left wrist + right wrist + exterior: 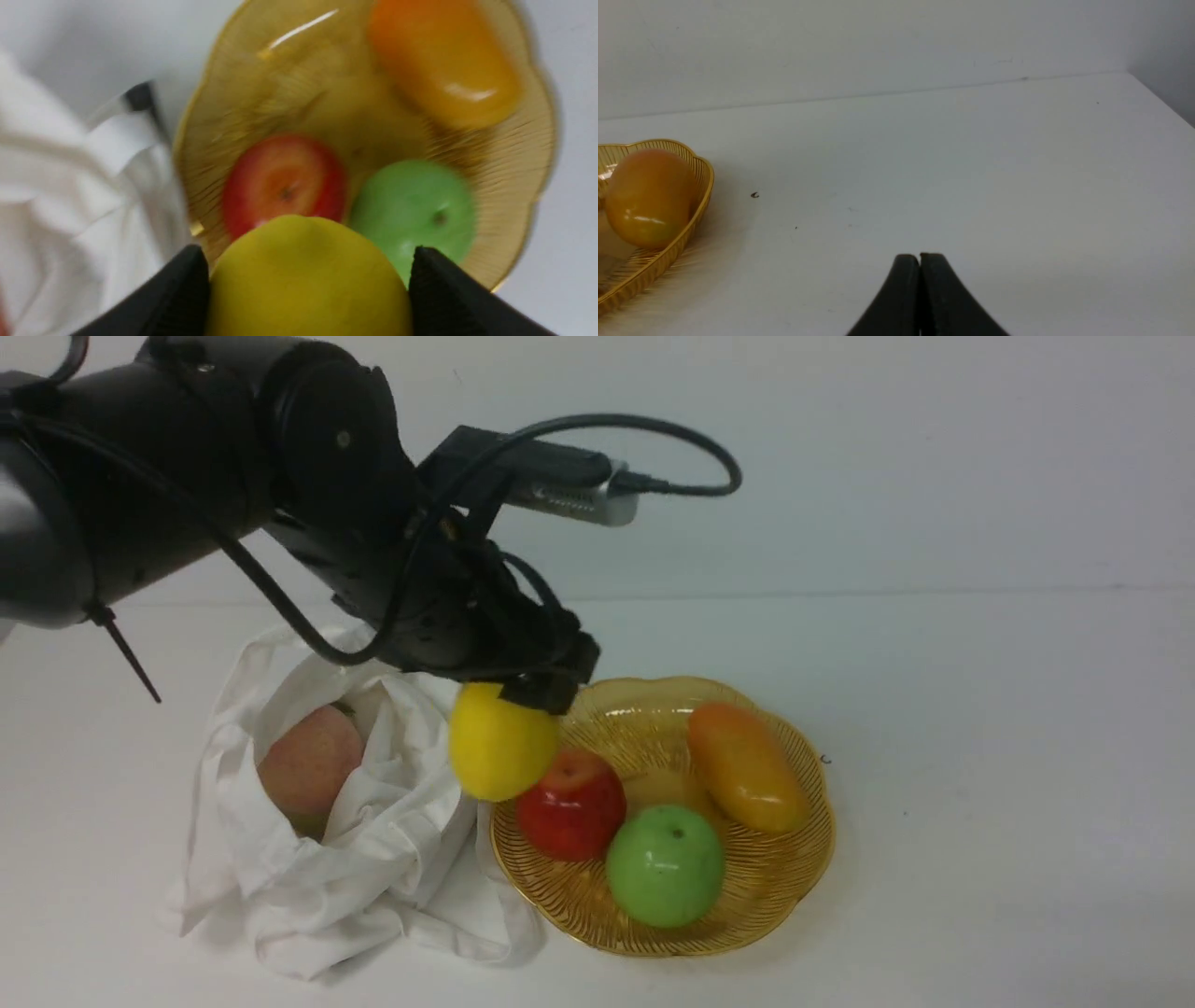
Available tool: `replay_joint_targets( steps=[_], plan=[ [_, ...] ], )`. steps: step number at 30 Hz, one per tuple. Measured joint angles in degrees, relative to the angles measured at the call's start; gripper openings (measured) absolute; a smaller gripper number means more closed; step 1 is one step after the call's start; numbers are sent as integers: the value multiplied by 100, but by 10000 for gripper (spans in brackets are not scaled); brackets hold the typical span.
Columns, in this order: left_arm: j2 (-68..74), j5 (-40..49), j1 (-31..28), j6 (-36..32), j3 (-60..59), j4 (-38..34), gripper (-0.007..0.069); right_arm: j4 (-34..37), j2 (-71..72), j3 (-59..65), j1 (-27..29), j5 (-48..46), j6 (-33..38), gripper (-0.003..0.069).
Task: Take the fruit out of the cloth bag on the white table and place them on a plate.
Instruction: 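Move the lemon from the bag into the bowl with the left gripper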
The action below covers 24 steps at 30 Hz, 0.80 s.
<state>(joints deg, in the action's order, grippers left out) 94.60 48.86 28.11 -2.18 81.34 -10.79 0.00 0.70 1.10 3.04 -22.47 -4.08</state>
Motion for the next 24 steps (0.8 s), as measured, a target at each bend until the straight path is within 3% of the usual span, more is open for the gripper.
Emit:
replay_joint_targets(
  steps=[10,16,24],
  plan=[
    [805,-1844,7,-1501,0,-2145,485,0,0,0,0,0,0,-13],
    [1384,-2438,7,-1998,0,-2709,485,0,0,0,0,0,0,-13],
    [1653,-2658,7,-2342,0,-2830,517,0,0,0,0,0,0,-13]
  ],
)
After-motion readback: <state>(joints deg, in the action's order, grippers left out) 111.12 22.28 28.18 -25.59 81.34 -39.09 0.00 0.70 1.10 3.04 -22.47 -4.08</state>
